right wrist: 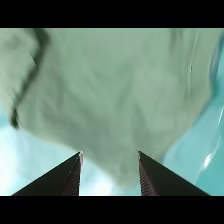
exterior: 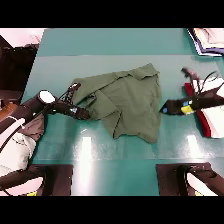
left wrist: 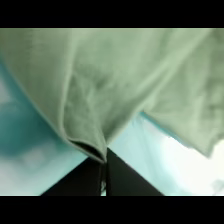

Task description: Fold the shirts.

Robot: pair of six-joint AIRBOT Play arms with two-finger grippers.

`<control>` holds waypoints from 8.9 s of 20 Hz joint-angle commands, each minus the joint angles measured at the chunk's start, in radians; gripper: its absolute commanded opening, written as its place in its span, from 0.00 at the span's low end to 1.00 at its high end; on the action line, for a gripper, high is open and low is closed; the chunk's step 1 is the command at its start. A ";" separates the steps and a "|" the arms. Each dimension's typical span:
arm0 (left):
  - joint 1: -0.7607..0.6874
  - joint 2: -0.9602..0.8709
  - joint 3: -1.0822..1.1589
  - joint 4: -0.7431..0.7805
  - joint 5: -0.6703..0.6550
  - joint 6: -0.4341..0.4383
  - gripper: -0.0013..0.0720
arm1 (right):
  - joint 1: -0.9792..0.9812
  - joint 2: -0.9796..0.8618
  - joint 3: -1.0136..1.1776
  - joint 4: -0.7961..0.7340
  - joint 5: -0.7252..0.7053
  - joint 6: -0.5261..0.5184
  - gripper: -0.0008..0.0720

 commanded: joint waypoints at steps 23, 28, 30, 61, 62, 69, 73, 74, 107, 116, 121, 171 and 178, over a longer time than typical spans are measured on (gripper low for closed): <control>-0.002 0.005 0.131 0.031 -0.126 -0.002 0.05 | 0.152 0.001 -0.380 0.053 -0.186 0.063 0.04; 0.129 0.021 0.412 0.034 -0.343 -0.050 0.05 | 0.084 0.001 -0.105 0.056 -0.134 0.056 0.04; 0.217 0.053 0.607 0.035 -0.432 -0.063 0.05 | 0.018 0.001 0.095 0.051 -0.137 0.036 0.04; 0.439 -0.029 0.939 0.177 -0.586 -0.294 0.05 | -0.438 -0.365 0.930 0.034 0.311 -0.010 0.03; 0.436 -0.092 0.925 0.177 -0.584 -0.295 0.05 | -0.399 -0.410 0.896 -0.009 0.302 0.006 0.03; 0.393 -0.337 0.918 0.174 -0.243 -0.195 0.05 | -0.200 -0.655 0.888 -0.105 -0.151 0.030 0.03; 0.360 -0.341 0.918 0.172 0.004 -0.114 0.05 | -0.132 -0.710 0.892 -0.111 -0.442 0.029 0.03; 0.353 -0.341 0.918 0.177 0.033 -0.094 0.05 | -0.123 -0.721 0.892 -0.124 -0.478 0.029 0.03; 0.462 -0.062 0.321 0.309 -0.386 -0.190 0.75 | -0.225 -0.301 0.306 0.036 0.021 -0.182 0.46; 0.462 0.047 -0.124 0.219 -0.233 -0.185 0.75 | -0.246 -0.162 0.153 0.087 -0.035 -0.199 0.46; 0.456 0.047 -0.184 0.167 -0.190 -0.183 0.75 | -0.245 -0.162 0.153 0.086 -0.023 -0.199 0.46; 0.424 0.341 0.100 0.154 -0.232 -0.140 0.05 | -0.200 0.029 0.014 -0.029 -0.126 -0.146 0.04; 0.424 0.338 0.100 0.158 -0.201 -0.153 0.05 | -0.111 -0.162 0.135 -0.029 -0.132 -0.145 0.04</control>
